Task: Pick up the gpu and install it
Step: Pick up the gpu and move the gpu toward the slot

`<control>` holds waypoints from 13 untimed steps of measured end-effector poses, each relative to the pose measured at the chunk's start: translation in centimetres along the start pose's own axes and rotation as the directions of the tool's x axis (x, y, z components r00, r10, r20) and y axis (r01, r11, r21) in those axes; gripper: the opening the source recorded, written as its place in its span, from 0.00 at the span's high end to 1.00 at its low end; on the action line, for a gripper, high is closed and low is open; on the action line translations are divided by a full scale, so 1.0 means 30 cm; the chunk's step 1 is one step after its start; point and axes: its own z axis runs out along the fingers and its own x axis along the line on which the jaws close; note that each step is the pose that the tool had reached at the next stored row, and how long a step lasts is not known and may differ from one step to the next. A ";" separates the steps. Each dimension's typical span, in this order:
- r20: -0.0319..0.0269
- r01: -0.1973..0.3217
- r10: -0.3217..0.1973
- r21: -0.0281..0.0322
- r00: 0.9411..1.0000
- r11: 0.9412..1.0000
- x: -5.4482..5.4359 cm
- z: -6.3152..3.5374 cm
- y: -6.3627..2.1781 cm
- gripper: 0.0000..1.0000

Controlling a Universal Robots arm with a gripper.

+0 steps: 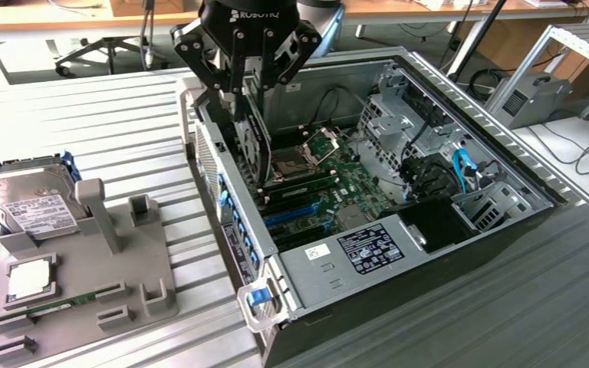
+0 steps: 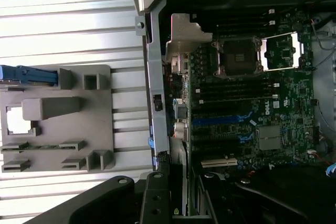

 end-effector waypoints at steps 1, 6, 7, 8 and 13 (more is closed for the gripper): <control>0.000 0.000 0.000 0.000 1.000 1.000 -0.001 0.000 0.000 0.74; 0.000 0.000 0.000 0.000 1.000 1.000 -0.007 0.001 0.001 0.74; 0.000 0.000 0.000 0.000 1.000 1.000 -0.008 0.001 0.001 0.74; 0.000 0.000 0.000 0.000 1.000 1.000 -0.010 0.001 0.001 0.74; 0.000 0.000 0.000 0.000 1.000 1.000 -0.016 0.002 0.001 0.74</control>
